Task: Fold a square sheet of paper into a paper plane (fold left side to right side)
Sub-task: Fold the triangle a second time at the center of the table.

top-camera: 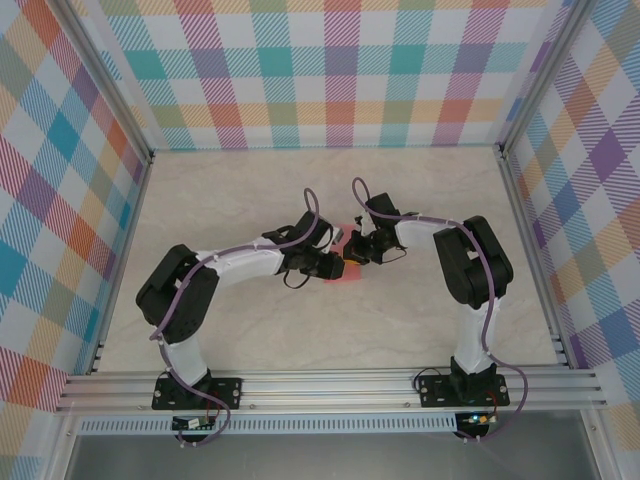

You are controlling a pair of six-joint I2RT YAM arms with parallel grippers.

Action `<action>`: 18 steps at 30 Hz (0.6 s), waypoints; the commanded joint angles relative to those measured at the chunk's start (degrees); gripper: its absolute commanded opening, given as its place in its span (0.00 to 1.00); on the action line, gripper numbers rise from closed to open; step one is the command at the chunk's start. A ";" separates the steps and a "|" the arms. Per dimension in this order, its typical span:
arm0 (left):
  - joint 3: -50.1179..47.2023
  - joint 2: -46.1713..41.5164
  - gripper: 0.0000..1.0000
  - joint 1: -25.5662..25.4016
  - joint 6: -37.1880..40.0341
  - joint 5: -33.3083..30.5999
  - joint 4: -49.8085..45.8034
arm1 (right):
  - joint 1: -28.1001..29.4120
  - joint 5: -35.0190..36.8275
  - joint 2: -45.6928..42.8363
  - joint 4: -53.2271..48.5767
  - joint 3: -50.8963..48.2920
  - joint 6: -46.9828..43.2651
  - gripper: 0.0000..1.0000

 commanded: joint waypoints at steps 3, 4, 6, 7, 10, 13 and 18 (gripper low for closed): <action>0.11 2.01 0.21 0.94 -0.77 -1.24 0.60 | -0.06 2.73 1.83 -4.57 -0.02 -1.25 0.01; -0.05 2.20 0.21 0.94 -0.85 -1.46 0.60 | -0.09 2.73 1.76 -4.59 -0.03 -1.29 0.01; -0.48 2.64 0.21 0.91 -0.96 -1.89 0.71 | -0.09 2.85 1.73 -4.73 0.06 -1.33 0.01; -0.67 2.78 0.20 1.00 -1.06 -2.08 0.69 | -0.09 2.79 1.67 -4.73 0.06 -1.42 0.01; -1.59 3.04 0.20 0.98 -1.31 -2.74 0.94 | -0.10 2.74 1.66 -4.85 0.15 -1.42 0.01; -2.40 3.04 0.19 1.06 -1.72 -2.57 1.47 | -0.10 2.74 1.67 -4.93 0.26 -1.58 0.01; -3.28 3.57 0.18 1.07 -2.26 -2.64 2.18 | -0.09 2.75 1.75 -5.03 0.41 -1.75 0.01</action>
